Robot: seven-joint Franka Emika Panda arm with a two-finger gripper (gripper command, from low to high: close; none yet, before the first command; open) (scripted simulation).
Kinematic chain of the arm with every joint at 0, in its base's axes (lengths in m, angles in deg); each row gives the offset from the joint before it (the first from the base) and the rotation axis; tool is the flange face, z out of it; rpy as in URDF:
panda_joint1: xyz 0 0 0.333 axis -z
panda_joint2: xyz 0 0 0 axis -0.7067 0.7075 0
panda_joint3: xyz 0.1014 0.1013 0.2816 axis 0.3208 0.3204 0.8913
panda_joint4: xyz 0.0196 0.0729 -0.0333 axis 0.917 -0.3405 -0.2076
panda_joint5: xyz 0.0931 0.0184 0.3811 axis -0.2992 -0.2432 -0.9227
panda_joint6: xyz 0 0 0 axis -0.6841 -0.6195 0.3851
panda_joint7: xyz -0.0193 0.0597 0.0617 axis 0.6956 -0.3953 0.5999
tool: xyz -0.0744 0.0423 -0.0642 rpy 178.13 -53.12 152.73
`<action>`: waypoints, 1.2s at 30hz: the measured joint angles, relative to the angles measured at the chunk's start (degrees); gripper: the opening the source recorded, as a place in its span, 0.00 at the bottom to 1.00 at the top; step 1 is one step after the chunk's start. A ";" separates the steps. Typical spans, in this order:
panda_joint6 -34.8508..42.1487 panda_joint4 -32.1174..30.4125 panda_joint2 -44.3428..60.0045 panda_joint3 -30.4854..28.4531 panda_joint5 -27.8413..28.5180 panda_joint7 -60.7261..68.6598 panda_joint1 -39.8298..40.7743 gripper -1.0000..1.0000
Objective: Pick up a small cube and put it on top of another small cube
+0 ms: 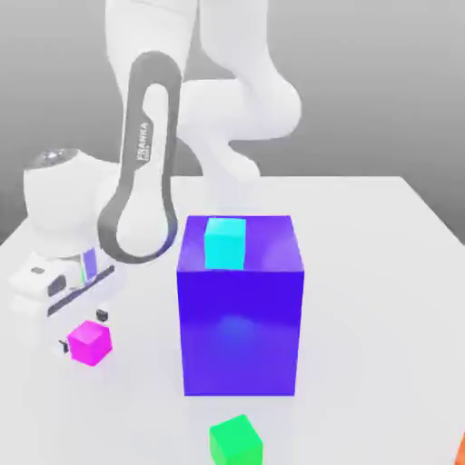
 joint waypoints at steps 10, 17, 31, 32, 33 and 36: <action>-0.70 0.49 1.46 2.44 -2.76 2.39 1.96 0.00; 2.54 -2.09 -5.59 -9.84 11.30 -8.93 -7.56 0.00; 8.14 -3.18 -17.01 -26.03 49.11 -27.21 -18.76 0.00; 8.74 -2.62 -17.46 -26.05 50.89 -26.86 -19.14 0.00; 9.34 -2.05 -17.88 -26.12 52.45 -26.36 -19.61 0.00; 11.14 -0.36 -18.90 -25.29 55.98 -24.02 -20.12 0.00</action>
